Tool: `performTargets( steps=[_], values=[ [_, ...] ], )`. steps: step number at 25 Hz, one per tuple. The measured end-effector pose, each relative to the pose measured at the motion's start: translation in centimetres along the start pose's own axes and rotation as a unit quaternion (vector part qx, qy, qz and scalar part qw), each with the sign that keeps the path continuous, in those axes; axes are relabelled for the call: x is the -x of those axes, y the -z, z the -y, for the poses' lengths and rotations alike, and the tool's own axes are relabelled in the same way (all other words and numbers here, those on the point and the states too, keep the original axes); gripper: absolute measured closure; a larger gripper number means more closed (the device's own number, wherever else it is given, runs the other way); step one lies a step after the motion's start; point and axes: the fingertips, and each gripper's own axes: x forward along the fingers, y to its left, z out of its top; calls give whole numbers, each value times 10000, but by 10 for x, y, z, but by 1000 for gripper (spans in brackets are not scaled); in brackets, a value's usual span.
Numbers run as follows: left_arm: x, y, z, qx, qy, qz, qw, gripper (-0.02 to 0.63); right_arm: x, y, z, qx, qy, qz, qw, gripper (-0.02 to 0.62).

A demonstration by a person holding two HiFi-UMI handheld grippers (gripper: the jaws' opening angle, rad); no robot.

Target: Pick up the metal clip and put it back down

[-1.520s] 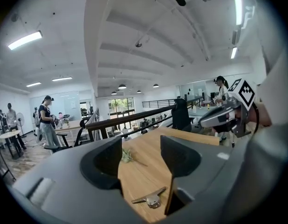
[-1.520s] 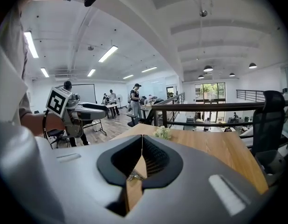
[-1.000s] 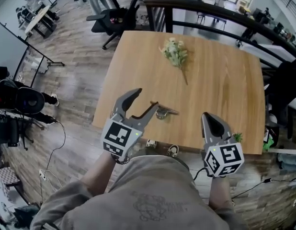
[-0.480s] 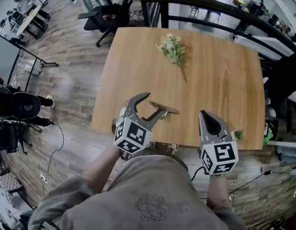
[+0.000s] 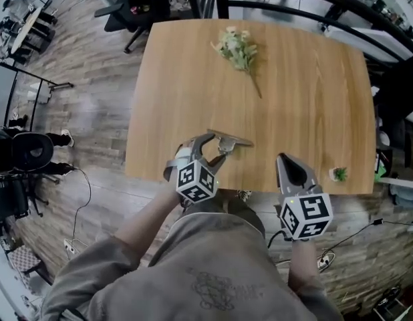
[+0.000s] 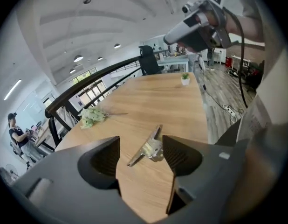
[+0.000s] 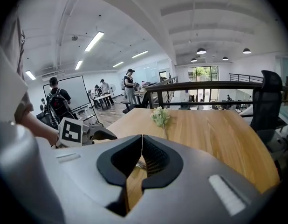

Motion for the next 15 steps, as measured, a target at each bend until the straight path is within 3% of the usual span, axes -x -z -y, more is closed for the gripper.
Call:
performTargets(
  steps=[9, 11, 15],
  values=[
    [-59, 49, 41, -933, 341, -736, 9923, 319, -16, 28, -6, -139, 22, -336, 9993, 583],
    [-68, 55, 40, -1015, 242, -839, 9910, 325, -19, 33, -4, -176, 60, -369, 9991, 582],
    [-88, 60, 33, -1248, -215, -984, 9871, 428, -19, 43, -1, -240, 130, -461, 9986, 581]
  ],
)
